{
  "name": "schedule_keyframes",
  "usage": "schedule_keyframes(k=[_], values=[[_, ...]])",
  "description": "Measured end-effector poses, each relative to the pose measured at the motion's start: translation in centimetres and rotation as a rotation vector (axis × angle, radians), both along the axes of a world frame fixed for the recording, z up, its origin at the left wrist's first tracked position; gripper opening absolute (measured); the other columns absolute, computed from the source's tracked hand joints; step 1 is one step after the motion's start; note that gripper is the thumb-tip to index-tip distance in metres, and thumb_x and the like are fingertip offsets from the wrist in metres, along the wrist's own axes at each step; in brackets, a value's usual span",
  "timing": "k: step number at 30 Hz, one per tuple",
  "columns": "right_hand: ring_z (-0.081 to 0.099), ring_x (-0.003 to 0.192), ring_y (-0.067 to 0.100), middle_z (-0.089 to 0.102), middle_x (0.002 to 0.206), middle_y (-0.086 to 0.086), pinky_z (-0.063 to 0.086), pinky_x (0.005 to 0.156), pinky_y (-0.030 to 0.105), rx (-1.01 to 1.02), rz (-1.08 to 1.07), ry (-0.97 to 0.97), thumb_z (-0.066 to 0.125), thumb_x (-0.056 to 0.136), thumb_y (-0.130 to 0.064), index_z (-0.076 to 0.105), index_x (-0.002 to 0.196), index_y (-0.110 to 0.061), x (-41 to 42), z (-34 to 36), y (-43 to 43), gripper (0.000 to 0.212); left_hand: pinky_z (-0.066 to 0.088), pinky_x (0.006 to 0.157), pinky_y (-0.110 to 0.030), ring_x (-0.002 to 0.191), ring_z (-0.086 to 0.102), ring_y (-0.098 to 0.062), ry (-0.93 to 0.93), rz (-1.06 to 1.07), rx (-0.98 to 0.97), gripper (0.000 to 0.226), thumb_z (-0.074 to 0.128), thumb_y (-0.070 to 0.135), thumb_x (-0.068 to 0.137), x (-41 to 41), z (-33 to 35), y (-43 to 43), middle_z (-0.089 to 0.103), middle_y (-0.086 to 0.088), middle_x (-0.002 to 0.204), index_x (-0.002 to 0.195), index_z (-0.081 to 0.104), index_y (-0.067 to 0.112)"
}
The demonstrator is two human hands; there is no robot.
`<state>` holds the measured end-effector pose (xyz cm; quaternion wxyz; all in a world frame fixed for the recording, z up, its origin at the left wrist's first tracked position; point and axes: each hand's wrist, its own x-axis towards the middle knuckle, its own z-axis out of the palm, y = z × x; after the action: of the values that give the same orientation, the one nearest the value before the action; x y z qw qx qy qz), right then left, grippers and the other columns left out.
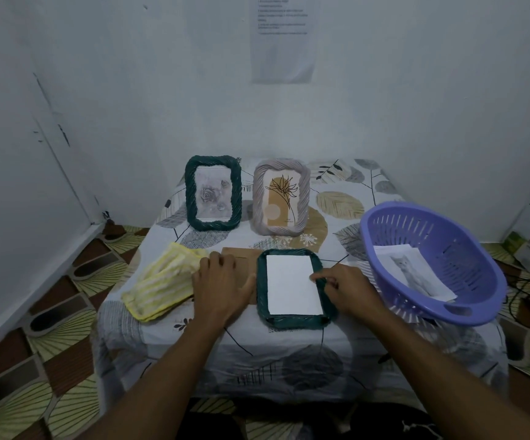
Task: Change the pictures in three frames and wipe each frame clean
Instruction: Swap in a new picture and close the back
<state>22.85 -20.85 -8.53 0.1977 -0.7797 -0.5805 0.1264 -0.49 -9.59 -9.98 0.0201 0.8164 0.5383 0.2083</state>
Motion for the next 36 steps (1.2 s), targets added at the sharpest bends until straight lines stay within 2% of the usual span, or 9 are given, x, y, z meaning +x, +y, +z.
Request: schedule_keyframes(k=[4, 11, 17, 21, 23, 27, 31, 34, 36], values=[[0.059, 0.073, 0.014, 0.067, 0.092, 0.001, 0.052, 0.063, 0.027, 0.063, -0.05, 0.063, 0.054, 0.091, -0.013, 0.066, 0.119, -0.028, -0.2, 0.0, -0.2, 0.034, 0.045, 0.082, -0.037, 0.096, 0.046, -0.019, -0.276, -0.184, -0.206, 0.025, 0.056, 0.046, 0.085, 1.9, 0.7, 0.1, 0.048, 0.0, 0.098, 0.081, 0.056, 0.022], [0.063, 0.083, 0.017, 0.073, 0.102, -0.001, 0.056, 0.077, 0.036, 0.065, -0.067, 0.051, 0.056, 0.09, -0.023, 0.073, 0.108, -0.025, -0.9, -0.2, -0.1, 0.025, 0.047, 0.087, -0.045, 0.103, 0.053, -0.022, -0.237, -0.111, -0.384, 0.04, 0.058, 0.062, 0.063, 4.0, -0.1, 0.0, 0.065, -0.002, 0.083, 0.048, 0.053, 0.025], [0.064, 0.082, 0.016, 0.074, 0.098, -0.004, 0.057, 0.078, 0.038, 0.084, -0.07, 0.088, 0.056, 0.088, -0.022, 0.075, 0.103, -0.026, -1.6, 0.1, -0.4, 0.024, 0.054, 0.078, -0.044, 0.086, 0.063, -0.027, -0.333, -0.032, -0.489, 0.028, 0.075, 0.034, 0.066, 3.8, -0.1, 0.2, 0.066, 0.0, 0.076, 0.045, 0.058, 0.026], [0.065, 0.079, 0.018, 0.073, 0.092, -0.003, 0.058, 0.077, 0.041, 0.068, -0.085, 0.083, 0.056, 0.086, -0.024, 0.074, 0.095, -0.024, -1.8, 0.3, -0.5, 0.02, 0.045, 0.062, -0.025, 0.062, 0.056, -0.012, -0.441, -0.051, -0.521, 0.025, 0.071, 0.022, 0.079, 3.5, 1.7, -0.5, 0.061, 0.003, 0.061, 0.056, 0.067, 0.013], [0.063, 0.082, 0.021, 0.07, 0.096, 0.001, 0.056, 0.076, 0.038, 0.069, -0.079, 0.037, 0.054, 0.087, -0.024, 0.073, 0.096, -0.023, -2.1, 0.8, -0.8, 0.02, 0.039, 0.058, -0.023, 0.057, 0.052, -0.009, -0.52, -0.077, -0.523, 0.026, 0.068, 0.017, 0.083, 3.2, 2.5, -0.8, 0.058, 0.004, 0.057, 0.059, 0.066, 0.008], [0.058, 0.089, 0.02, 0.059, 0.105, 0.003, 0.045, 0.07, 0.028, 0.178, -0.019, -0.154, 0.052, 0.093, -0.026, 0.066, 0.11, -0.022, -2.6, 3.3, -1.5, 0.022, 0.05, 0.067, -0.033, 0.071, 0.061, -0.016, -0.689, -0.098, -0.547, 0.02, 0.061, 0.017, 0.089, 2.9, 3.4, -0.8, 0.066, 0.004, 0.073, 0.069, 0.063, 0.013], [0.054, 0.106, 0.02, 0.062, 0.112, -0.001, 0.049, 0.079, 0.035, 0.288, -0.026, -0.334, 0.058, 0.089, -0.028, 0.065, 0.118, -0.023, -0.9, 6.4, -3.2, 0.029, 0.057, 0.072, -0.039, 0.081, 0.068, -0.019, -0.782, -0.18, -0.57, 0.011, 0.055, 0.016, 0.092, 3.6, 4.6, -1.5, 0.071, 0.0, 0.085, 0.083, 0.059, 0.021], [0.054, 0.109, 0.026, 0.061, 0.119, 0.003, 0.046, 0.083, 0.036, 0.174, -0.06, -0.416, 0.056, 0.089, -0.037, 0.058, 0.127, -0.022, 1.7, 7.4, -5.5, 0.04, 0.056, 0.063, -0.022, 0.085, 0.066, -0.015, -0.873, -0.194, -0.666, 0.013, 0.051, 0.008, 0.096, 5.3, 5.4, -2.8, 0.068, -0.003, 0.098, 0.104, 0.057, 0.016], [0.057, 0.105, 0.025, 0.061, 0.119, 0.002, 0.049, 0.08, 0.036, 0.048, -0.103, -0.407, 0.052, 0.091, -0.045, 0.051, 0.131, -0.025, 3.3, 7.4, -7.3, 0.045, 0.059, 0.07, -0.03, 0.09, 0.066, -0.019, -0.918, -0.208, -0.752, 0.02, 0.051, 0.005, 0.095, 6.7, 5.4, -3.5, 0.067, -0.008, 0.107, 0.112, 0.055, 0.015]])
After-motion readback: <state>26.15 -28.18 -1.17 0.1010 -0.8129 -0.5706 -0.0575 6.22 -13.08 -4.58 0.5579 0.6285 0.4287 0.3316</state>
